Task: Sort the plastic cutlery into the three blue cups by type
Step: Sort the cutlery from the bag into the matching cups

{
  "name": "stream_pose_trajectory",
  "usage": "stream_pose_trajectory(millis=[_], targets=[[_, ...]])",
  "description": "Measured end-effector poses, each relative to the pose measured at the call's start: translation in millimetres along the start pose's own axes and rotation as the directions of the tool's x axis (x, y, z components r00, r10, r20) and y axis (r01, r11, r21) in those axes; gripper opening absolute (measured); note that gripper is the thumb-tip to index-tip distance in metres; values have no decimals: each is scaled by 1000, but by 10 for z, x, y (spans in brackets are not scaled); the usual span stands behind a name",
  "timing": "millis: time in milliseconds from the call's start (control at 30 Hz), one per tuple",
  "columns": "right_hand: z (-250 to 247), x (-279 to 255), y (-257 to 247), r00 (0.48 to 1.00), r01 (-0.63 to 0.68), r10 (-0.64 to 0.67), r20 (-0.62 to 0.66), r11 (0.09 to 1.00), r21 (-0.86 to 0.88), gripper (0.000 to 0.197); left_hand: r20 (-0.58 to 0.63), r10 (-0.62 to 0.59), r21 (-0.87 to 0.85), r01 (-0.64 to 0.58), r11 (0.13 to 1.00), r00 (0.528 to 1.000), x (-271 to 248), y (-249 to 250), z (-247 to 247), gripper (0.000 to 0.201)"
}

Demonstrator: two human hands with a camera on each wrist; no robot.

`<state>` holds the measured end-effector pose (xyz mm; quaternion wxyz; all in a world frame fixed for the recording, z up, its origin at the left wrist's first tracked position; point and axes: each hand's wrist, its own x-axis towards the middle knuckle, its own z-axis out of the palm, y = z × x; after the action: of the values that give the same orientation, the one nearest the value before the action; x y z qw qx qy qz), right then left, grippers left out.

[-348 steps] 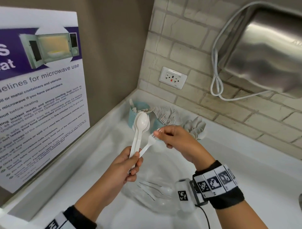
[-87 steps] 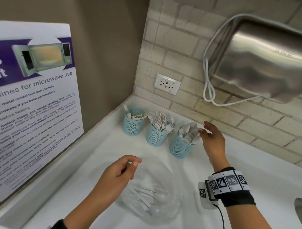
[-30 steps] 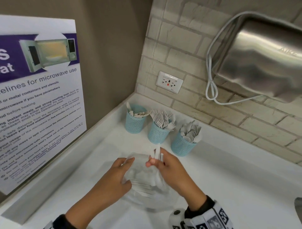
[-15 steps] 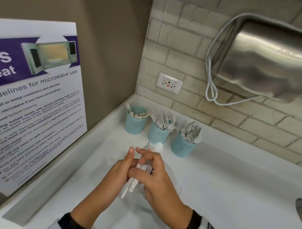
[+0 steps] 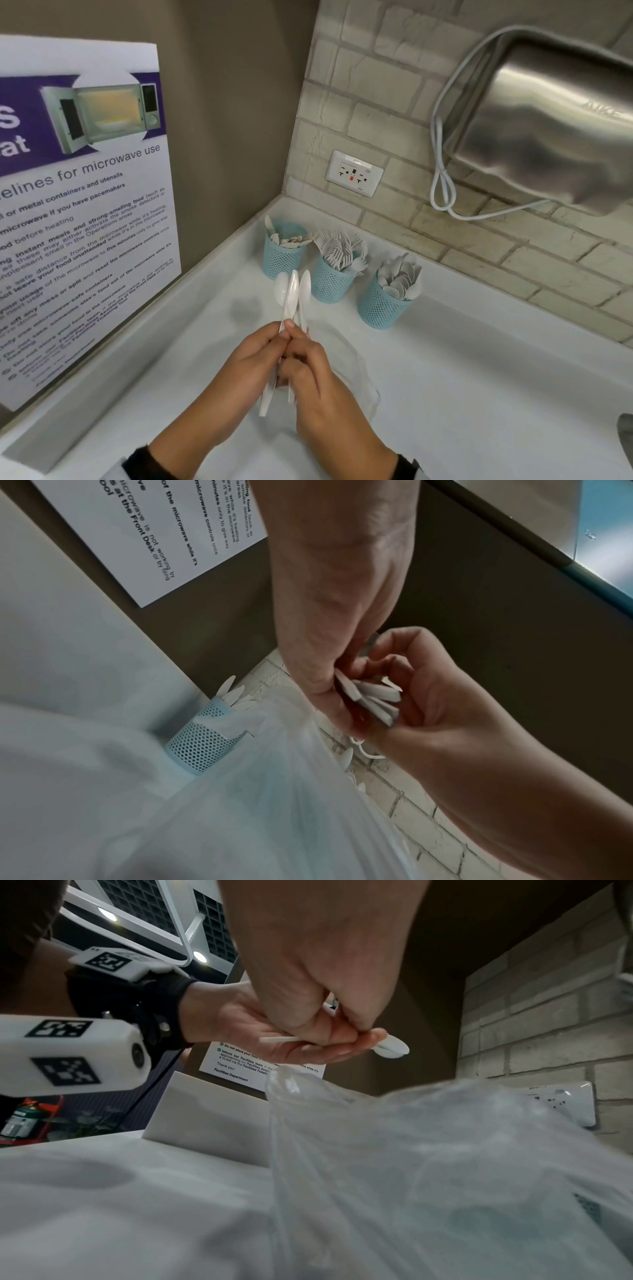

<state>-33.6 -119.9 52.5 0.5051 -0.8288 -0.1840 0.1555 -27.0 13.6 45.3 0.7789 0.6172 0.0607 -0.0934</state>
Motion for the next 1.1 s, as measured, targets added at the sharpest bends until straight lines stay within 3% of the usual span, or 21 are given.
stream_pose_trajectory(millis=[100, 200, 333, 400, 467, 533, 633, 733, 867, 1000, 1100], targets=[[17, -3, 37, 998, 68, -68, -3, 997, -20, 29, -9, 21, 0, -21, 1000, 1000, 0, -3, -1, 28], [16, -18, 143, 979, 201, -201, 22, 961, -191, 26, -21, 34, -6, -34, 999, 999, 0, 2, 3, 27], [77, 32, 259, 878, 417, -476, -38, 802, -427, 29, -45, 34, 12, -33, 999, 998, -7, -26, 3, 26], [77, 58, 278, 837, 471, -544, -60, 772, -427, 26, -56, 33, 24, -32, 999, 998, -9, -37, 8, 26], [63, 70, 260, 817, 500, -572, -72, 765, -405, 36, -64, 34, 46, -31, 998, 997, -16, -39, 21, 25], [39, 73, 269, 829, 479, -550, -104, 793, -376, 41, -72, 49, 104, -41, 994, 996, -24, -42, 29, 26], [14, 78, 201, 842, 418, -504, -192, 835, -357, 30, -60, 82, 188, -70, 980, 995, -36, -67, 35, 29], [-28, 115, 109, 810, 406, -503, -302, 852, -330, 21, -43, 87, 210, -76, 975, 995, -19, -80, 45, 27], [-158, 232, 59, 795, 247, -386, -468, 911, -331, 32, -32, 104, 200, -96, 975, 994, -9, -46, 45, 24], [-352, 384, 44, 856, 81, -144, -496, 986, -145, 47, -20, 118, 208, -111, 972, 993, -25, -11, 40, 24], [-432, 445, 39, 901, 79, -69, -429, 997, 7, 24, -21, 127, 209, -120, 971, 992, -37, 5, 49, 25]])
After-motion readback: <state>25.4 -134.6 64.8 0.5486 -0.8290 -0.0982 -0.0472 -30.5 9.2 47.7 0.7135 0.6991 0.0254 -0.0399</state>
